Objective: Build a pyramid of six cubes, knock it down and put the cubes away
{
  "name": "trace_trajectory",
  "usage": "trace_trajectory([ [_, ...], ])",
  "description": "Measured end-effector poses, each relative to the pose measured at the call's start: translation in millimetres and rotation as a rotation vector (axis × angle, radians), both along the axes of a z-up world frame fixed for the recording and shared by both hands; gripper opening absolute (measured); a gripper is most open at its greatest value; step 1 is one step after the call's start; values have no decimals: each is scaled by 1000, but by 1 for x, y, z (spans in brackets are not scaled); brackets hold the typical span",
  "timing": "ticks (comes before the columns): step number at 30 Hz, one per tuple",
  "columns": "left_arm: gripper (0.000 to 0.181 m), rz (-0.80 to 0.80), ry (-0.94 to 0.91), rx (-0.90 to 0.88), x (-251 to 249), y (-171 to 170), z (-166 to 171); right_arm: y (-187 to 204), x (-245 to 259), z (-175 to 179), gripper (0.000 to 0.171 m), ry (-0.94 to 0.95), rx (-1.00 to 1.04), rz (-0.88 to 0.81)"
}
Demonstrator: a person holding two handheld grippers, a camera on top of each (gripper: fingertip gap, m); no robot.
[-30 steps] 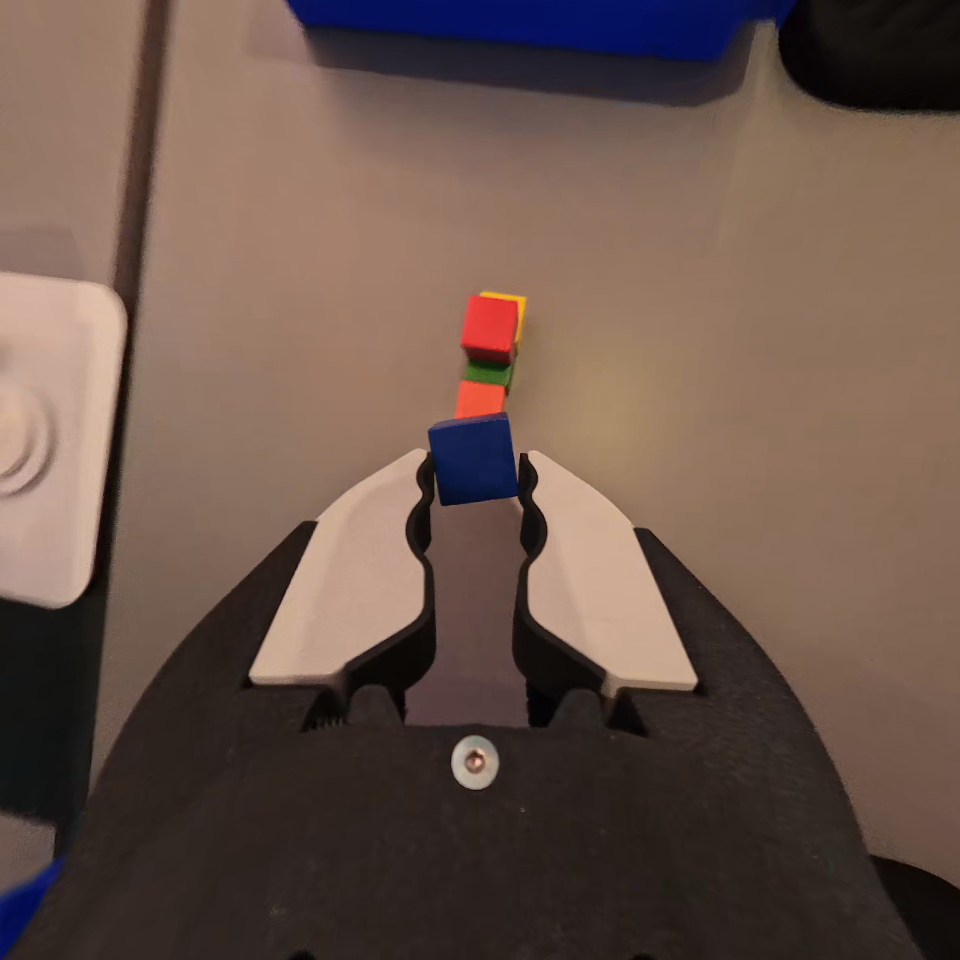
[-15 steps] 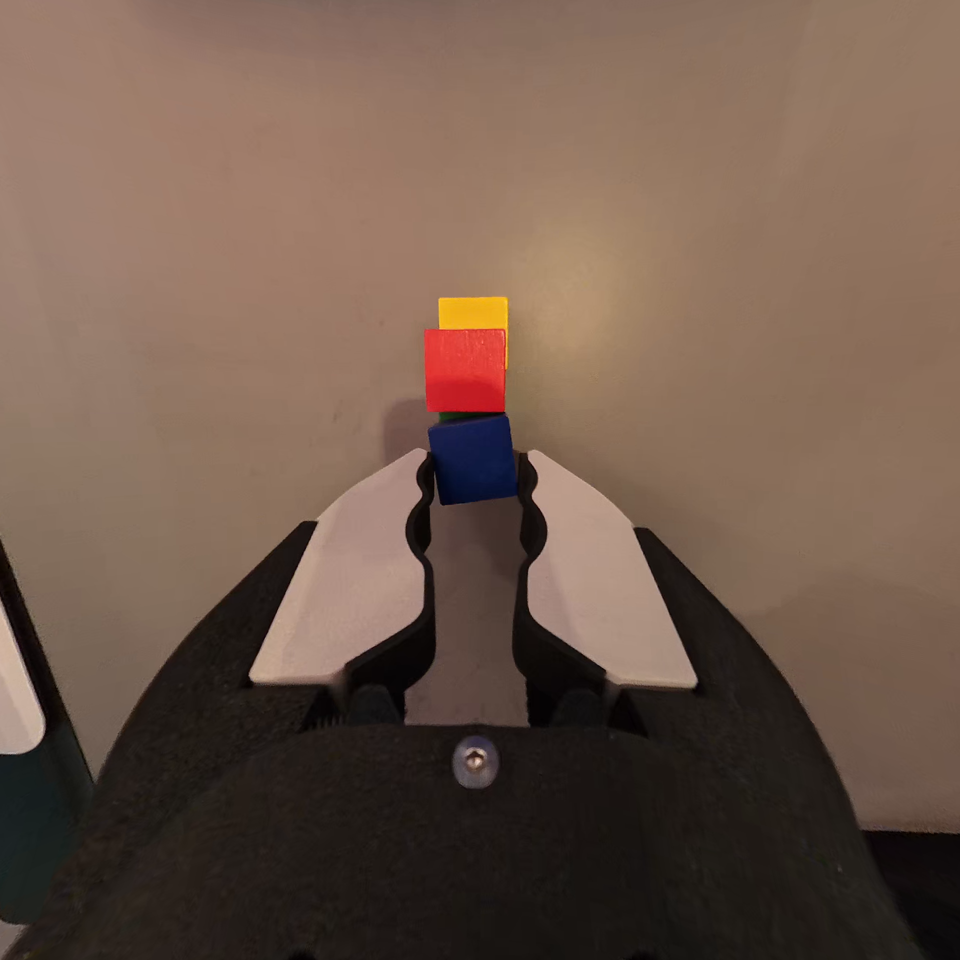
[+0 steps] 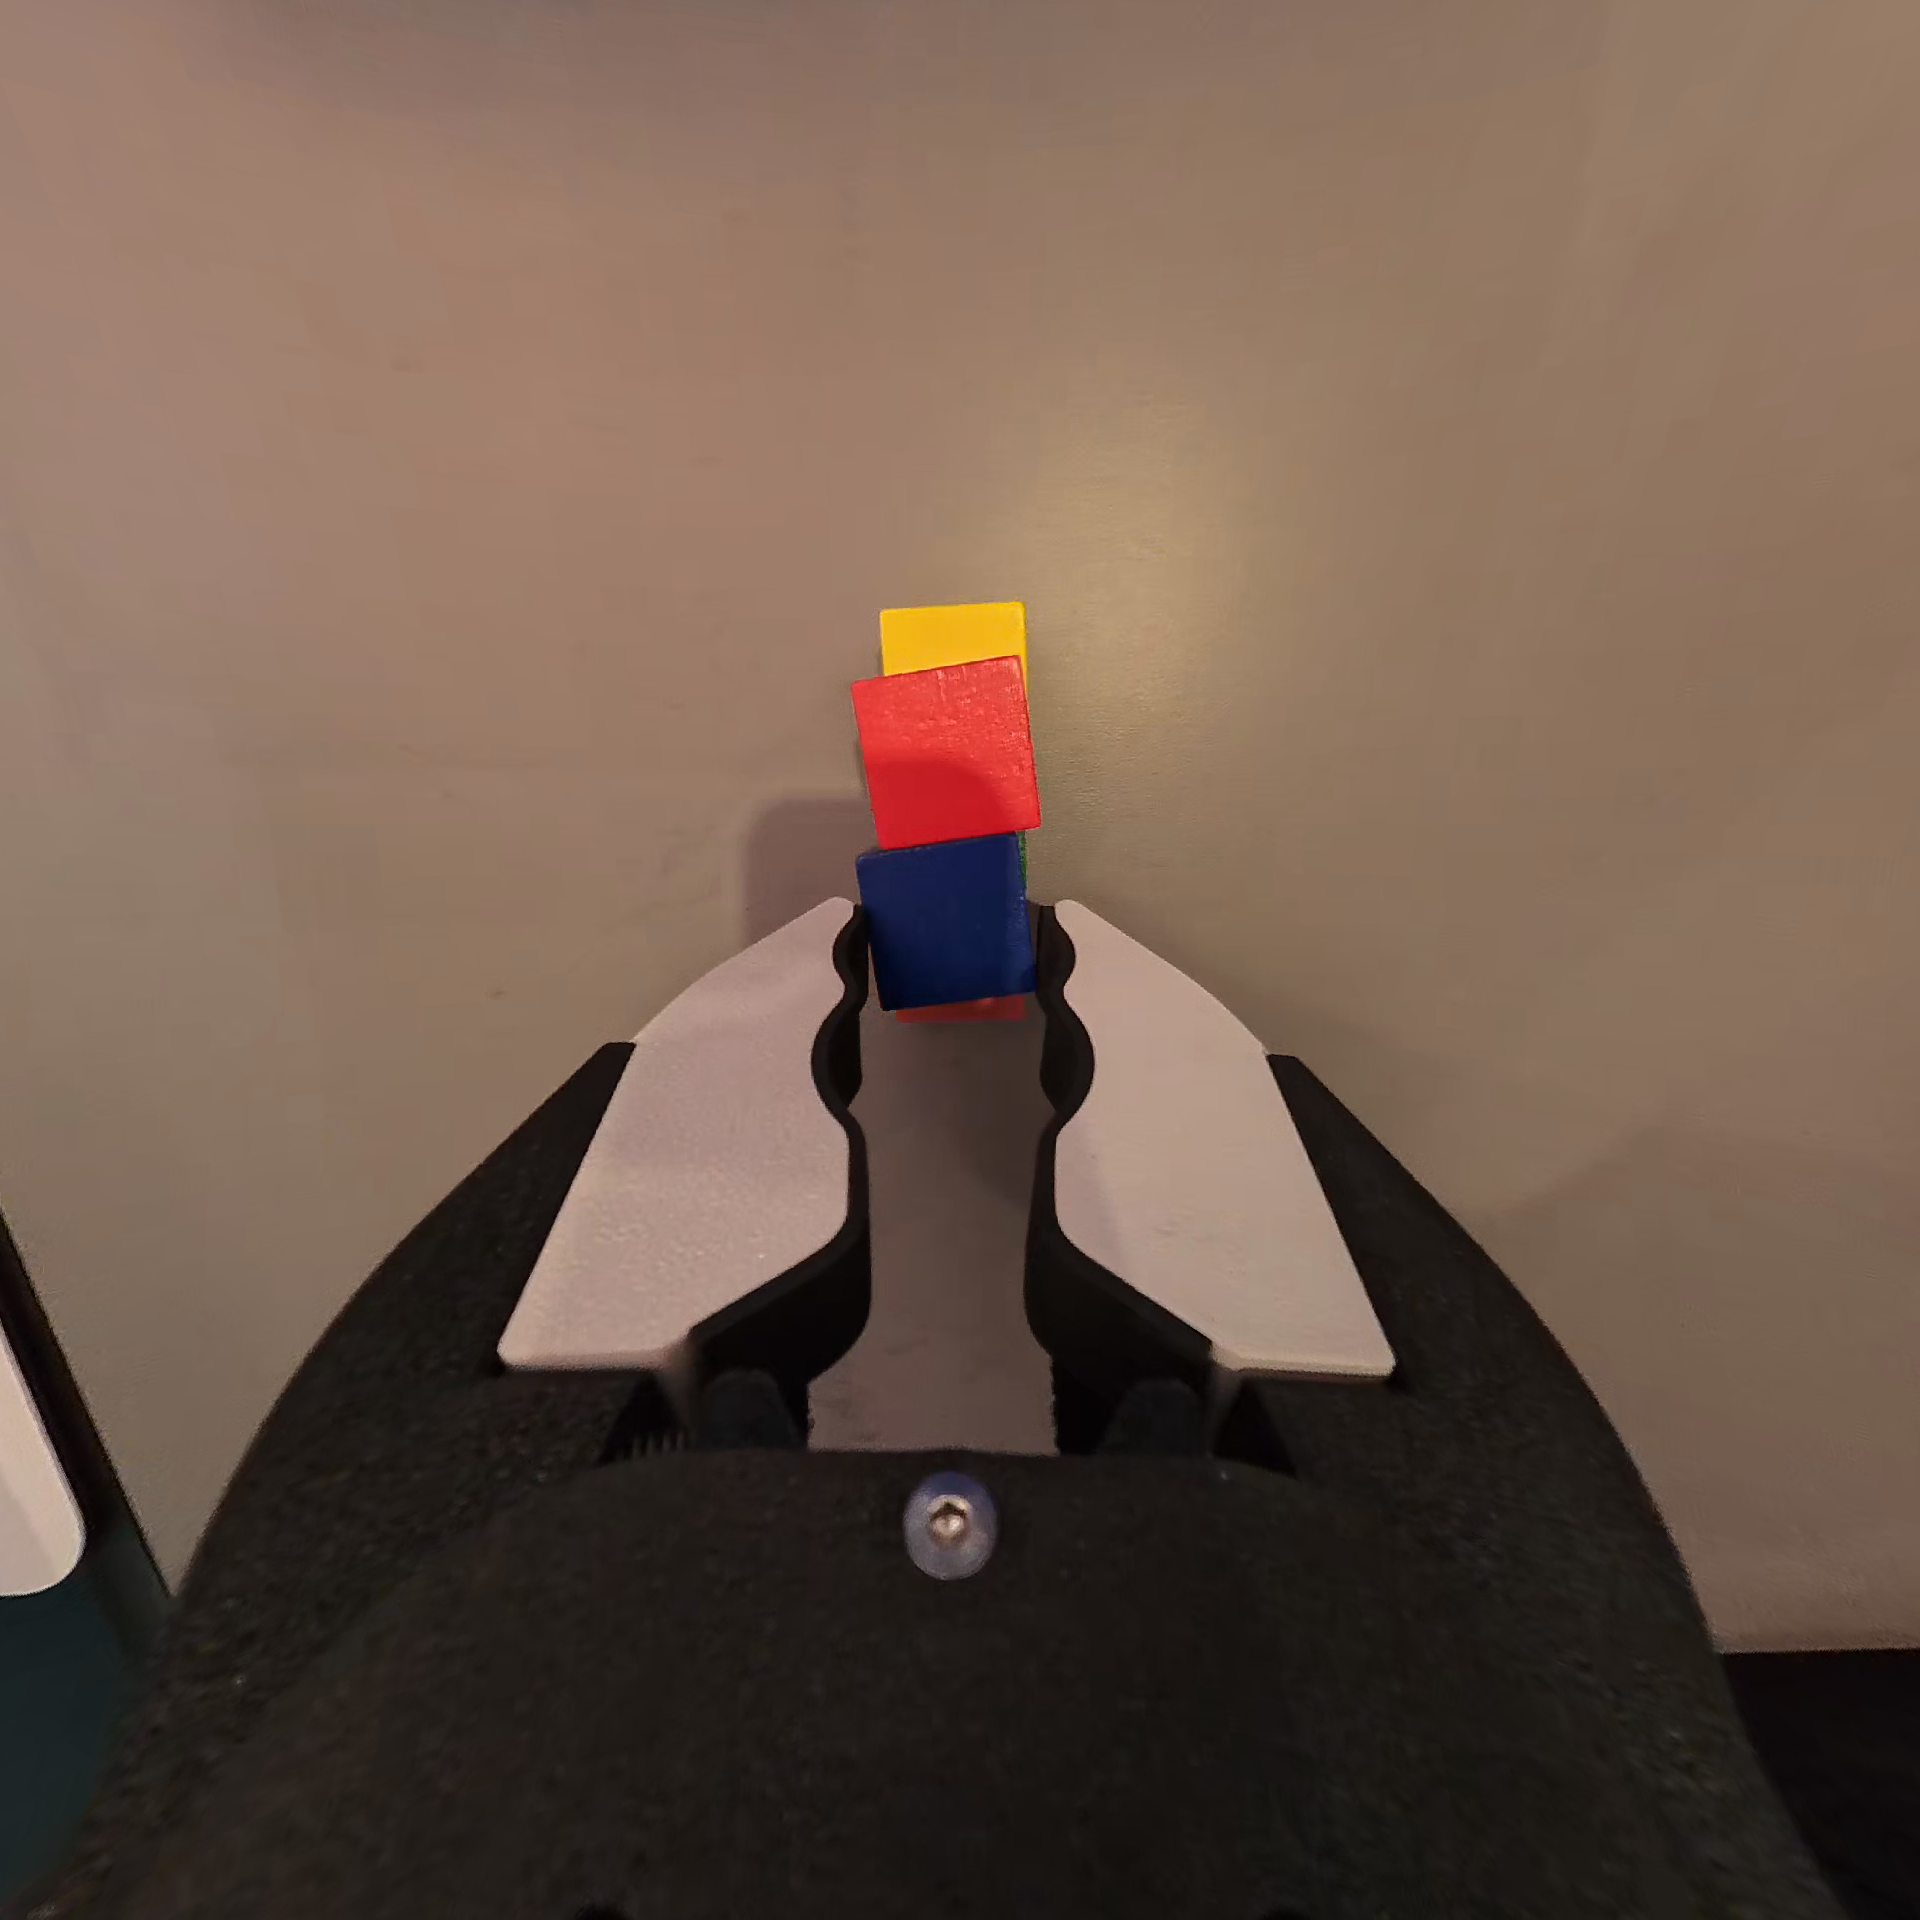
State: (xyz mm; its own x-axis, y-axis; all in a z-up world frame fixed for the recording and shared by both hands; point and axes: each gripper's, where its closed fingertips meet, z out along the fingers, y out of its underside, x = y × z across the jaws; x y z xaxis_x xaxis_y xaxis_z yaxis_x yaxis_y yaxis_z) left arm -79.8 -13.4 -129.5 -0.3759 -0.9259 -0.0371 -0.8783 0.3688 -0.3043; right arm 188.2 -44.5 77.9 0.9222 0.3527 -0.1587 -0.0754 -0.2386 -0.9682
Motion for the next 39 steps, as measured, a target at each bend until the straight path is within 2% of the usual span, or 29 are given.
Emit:
trace_trajectory([
  [11, 31, -28, 4, -25, 1, -1, -2, 0, 3, -2, 43, 3, -6, -5],
  [14, 47, -25, 37, -16, -4, 0, -6, 1, 1, -2, 43, 1, -11, -2],
  [17, 51, -19, 14, -26, -5, 0, -1, 2, -2, -3, 44, -13, -16, 5],
  [22, 51, 33, -94, -7, -12, 8, 33, 4, -10, -5, 44, -43, -30, 19],
  [26, 43, 116, -328, 66, -31, 17, 95, 6, -11, -6, 44, -52, -33, 20],
  [30, 37, 322, -700, 186, -81, 40, 185, 6, -9, -5, 44, -47, -26, 11],
  [32, 37, 461, -786, 242, -126, 59, 209, 6, -9, -3, 44, -45, -22, 7],
  [34, 37, 595, -758, 314, -175, 82, 207, 7, -12, -2, 44, -45, -19, 16],
  [36, 45, 706, -671, 326, -215, 99, 187, 8, -14, -2, 44, -49, -23, 22],
  [39, 49, 750, -563, 291, -250, 106, 149, 9, -19, -1, 44, -59, -26, 23],
])
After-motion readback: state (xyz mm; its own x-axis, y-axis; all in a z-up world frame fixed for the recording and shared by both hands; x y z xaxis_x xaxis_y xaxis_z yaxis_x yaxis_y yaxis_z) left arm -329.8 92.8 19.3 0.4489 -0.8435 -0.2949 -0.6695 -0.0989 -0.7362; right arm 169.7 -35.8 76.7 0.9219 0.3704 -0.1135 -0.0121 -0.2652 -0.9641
